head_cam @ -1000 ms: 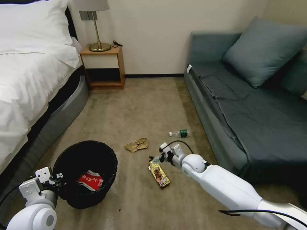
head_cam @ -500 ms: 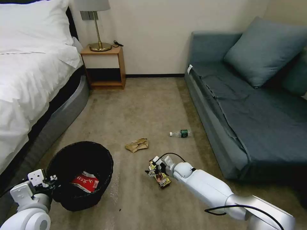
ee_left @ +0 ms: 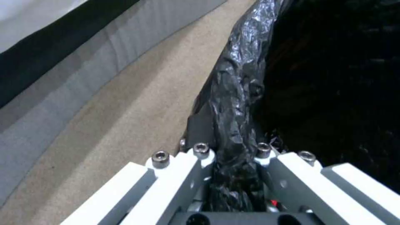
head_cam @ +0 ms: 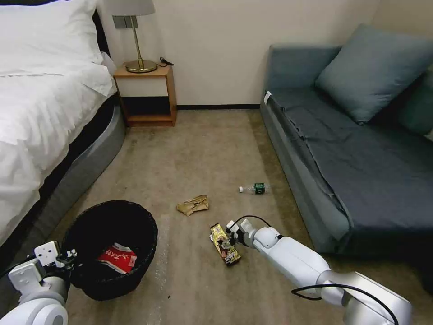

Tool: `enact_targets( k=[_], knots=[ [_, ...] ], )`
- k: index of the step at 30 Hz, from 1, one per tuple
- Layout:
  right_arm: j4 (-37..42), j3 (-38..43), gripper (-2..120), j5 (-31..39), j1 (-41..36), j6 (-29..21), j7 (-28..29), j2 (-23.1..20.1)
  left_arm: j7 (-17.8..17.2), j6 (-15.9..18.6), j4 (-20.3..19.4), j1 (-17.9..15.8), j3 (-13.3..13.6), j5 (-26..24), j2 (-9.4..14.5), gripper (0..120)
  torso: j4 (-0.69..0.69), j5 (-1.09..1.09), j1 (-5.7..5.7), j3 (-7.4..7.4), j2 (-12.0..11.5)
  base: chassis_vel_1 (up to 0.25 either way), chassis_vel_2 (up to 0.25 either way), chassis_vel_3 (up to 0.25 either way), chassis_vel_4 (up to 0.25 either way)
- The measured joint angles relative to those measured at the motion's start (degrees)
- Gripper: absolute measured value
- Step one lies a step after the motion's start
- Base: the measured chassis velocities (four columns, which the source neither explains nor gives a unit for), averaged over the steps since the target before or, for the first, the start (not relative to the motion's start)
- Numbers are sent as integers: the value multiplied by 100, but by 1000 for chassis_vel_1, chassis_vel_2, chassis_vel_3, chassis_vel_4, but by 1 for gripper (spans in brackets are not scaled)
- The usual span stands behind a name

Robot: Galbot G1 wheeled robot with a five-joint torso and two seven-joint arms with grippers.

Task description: Pick up the trash bin, then pick up the garbage on the floor and place it into the trash bin.

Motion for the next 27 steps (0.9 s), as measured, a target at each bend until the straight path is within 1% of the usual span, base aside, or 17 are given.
enact_targets(
  k=[9,21,26,27],
  knots=[
    [-126,19,100,-194,-29,102,-92,40,0,-10,-24,38,-52,0,12,4,0,0,0,0,0,0,0,0,0],
    [-149,-21,100,-302,-119,179,-156,50,3,-31,29,11,-31,0,13,4,0,0,0,0,0,0,0,0,0],
    [-152,-17,94,-345,-133,260,-169,38,4,-34,53,-18,-25,6,11,4,0,0,0,0,0,0,0,0,0],
    [-152,-14,88,-346,-134,294,-184,33,4,-34,63,-29,-20,6,12,4,0,0,0,0,0,0,0,0,0]
  ],
)
